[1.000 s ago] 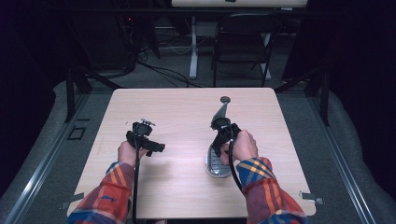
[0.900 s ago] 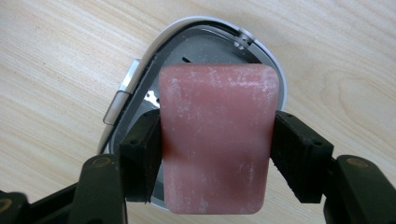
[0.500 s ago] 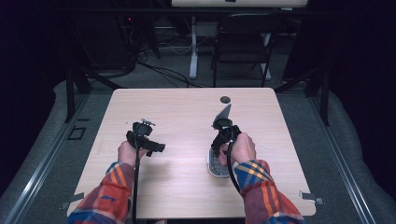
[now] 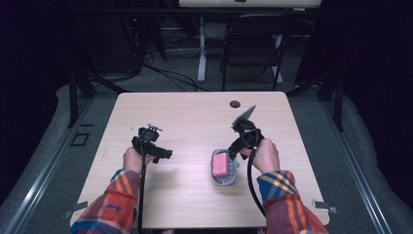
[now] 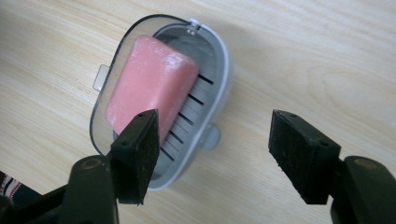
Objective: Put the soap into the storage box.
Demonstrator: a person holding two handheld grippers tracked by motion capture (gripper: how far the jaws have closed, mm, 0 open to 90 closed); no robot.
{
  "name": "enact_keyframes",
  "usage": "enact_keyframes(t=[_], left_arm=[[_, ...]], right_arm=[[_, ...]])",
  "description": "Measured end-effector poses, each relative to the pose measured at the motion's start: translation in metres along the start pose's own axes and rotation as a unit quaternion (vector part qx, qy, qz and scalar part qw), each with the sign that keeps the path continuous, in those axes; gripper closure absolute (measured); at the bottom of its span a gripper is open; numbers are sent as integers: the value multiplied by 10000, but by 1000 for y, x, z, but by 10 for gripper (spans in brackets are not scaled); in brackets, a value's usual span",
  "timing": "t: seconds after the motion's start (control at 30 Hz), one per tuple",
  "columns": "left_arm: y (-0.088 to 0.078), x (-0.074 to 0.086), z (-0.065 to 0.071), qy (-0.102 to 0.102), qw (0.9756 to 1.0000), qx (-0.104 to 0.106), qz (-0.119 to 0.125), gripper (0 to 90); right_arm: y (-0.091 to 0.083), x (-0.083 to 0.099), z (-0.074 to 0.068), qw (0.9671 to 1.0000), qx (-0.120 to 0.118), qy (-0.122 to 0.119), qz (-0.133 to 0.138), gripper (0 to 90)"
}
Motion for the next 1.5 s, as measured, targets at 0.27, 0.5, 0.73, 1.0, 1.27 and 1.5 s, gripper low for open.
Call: enact_keyframes(t=[0.27, 0.5, 0.73, 1.0, 1.27, 1.5], left_arm=[[-1, 0, 1, -23, 10000, 38, 23, 1], [-1, 0, 1, -25, 10000, 79, 46, 0], [-1, -1, 2, 16, 10000, 63, 47, 0], [-1, 0, 2, 34, 10000, 67, 48, 0], [-1, -1, 3, 58, 9999, 70, 50, 0], [-1, -1, 4, 78, 9999, 53, 60, 0]], right_arm=[[-12, 10, 17, 9996, 89, -226, 158, 226], [-20, 20, 31, 9990, 132, -262, 348, 162], [-24, 32, 43, 9986, 139, -368, 363, 134], [-28, 43, 55, 9980, 170, -307, 529, 121], [-34, 54, 70, 9965, 264, -244, 756, 99], [-38, 66, 85, 9937, 406, -125, 1040, 69]])
Point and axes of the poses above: each handheld gripper's, and its own axes: y roughly forward along the jaws, x roughly out of its underside, z roughly to its right, the point moved 9 cm from there along y, roughly forward along the jaws, and after that the axes turned 7 degrees about -z, right-handed, at the moved point
